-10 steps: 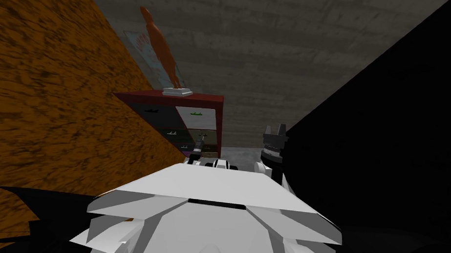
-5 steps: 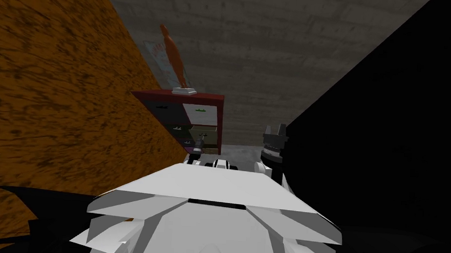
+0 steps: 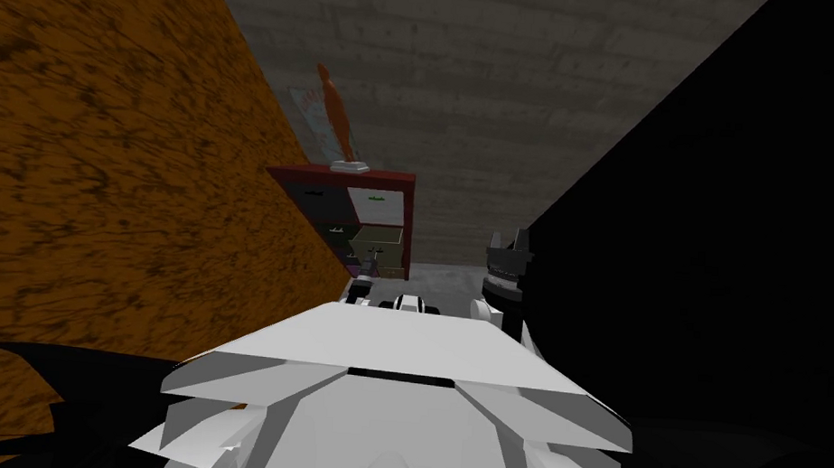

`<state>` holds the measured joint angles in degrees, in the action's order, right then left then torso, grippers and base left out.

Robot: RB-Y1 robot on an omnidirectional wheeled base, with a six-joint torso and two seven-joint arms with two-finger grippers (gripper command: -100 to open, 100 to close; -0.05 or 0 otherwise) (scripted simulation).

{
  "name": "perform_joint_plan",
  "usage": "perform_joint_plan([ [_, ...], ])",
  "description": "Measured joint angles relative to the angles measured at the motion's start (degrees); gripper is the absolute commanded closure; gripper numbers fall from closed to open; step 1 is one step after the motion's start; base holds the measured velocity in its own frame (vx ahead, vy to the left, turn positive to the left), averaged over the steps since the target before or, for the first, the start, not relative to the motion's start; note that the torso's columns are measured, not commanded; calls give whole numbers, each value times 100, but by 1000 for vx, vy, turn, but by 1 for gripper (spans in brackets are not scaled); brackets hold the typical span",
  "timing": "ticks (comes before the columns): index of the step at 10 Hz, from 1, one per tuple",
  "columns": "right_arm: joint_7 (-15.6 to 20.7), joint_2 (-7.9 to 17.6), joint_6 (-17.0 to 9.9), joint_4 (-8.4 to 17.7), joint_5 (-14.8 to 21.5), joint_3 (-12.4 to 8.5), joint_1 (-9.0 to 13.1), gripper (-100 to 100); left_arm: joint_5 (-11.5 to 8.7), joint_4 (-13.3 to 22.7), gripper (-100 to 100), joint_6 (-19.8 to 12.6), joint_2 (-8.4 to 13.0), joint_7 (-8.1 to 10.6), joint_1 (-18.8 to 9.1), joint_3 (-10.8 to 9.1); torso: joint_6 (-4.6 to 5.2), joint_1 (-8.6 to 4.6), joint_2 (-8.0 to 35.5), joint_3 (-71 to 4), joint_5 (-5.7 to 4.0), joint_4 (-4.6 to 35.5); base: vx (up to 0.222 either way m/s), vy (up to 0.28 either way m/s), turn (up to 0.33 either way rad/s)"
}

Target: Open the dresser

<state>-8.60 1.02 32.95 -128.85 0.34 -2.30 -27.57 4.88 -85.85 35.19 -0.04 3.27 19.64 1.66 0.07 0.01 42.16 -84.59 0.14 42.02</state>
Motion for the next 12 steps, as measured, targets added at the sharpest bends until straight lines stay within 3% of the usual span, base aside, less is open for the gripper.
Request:
perform_joint_plan([
  [9, 0, 0, 1, -1, 0, 0, -2, 0, -140, -951, -100, -1296, 336, 278, -351, -384, -5, -10, 22, 7, -20, 34, -36, -26, -40],
  [10, 0, 1, 1, -1, 0, -1, -3, 0, -142, -957, 0, -1340, 339, 282, -351, -392, -5, -7, 16, 4, -20, 33, 0, 0, 0],
  [12, 0, 1, 1, -1, 0, -1, -3, 0, -142, -948, 0, -1344, 339, 281, -344, -392, -6, -3, 12, 1, -17, 29, 0, 0, 0],
])
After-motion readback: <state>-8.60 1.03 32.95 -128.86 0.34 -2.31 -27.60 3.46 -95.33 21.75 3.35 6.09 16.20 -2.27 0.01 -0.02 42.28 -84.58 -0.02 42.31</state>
